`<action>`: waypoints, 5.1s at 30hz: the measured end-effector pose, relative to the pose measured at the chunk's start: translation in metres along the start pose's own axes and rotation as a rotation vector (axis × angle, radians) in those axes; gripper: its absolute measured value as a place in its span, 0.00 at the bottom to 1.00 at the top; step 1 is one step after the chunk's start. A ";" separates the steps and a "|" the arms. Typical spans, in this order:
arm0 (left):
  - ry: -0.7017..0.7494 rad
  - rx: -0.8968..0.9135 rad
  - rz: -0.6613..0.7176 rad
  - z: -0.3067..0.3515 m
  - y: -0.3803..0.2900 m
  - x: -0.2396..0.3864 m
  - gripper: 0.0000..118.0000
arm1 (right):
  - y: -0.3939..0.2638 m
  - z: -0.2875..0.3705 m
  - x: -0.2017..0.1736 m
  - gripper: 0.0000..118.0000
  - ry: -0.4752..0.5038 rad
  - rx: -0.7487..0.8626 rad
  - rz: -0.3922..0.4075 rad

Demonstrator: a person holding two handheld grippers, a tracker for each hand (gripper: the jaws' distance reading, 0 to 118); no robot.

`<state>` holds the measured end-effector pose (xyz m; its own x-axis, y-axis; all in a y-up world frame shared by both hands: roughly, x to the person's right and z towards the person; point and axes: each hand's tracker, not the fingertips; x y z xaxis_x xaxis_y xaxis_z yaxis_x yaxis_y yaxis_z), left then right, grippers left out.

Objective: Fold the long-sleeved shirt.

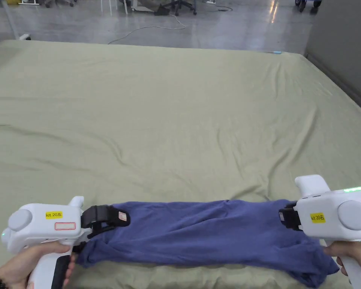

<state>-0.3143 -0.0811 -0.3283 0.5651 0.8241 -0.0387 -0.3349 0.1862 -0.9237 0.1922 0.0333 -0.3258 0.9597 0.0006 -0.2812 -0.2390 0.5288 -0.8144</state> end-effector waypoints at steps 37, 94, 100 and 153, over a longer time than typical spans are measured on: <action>0.256 0.400 -0.096 0.173 0.021 -0.031 0.04 | 0.010 -0.001 -0.012 0.00 0.030 0.016 0.007; 0.543 0.295 -0.930 -0.269 -0.170 0.213 0.00 | -0.016 0.010 0.034 0.00 -0.012 0.024 -0.053; 0.359 0.307 -0.833 -0.208 -0.143 0.225 0.00 | 0.004 0.013 0.022 0.00 0.028 0.047 -0.083; 0.142 0.128 -0.196 -0.092 -0.001 0.115 0.12 | 0.019 -0.054 -0.059 0.00 0.210 0.155 -0.194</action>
<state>-0.1796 -0.0355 -0.3672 0.7253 0.6843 0.0746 -0.2963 0.4082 -0.8634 0.1229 -0.0024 -0.3517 0.9296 -0.2800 -0.2398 -0.0132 0.6248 -0.7807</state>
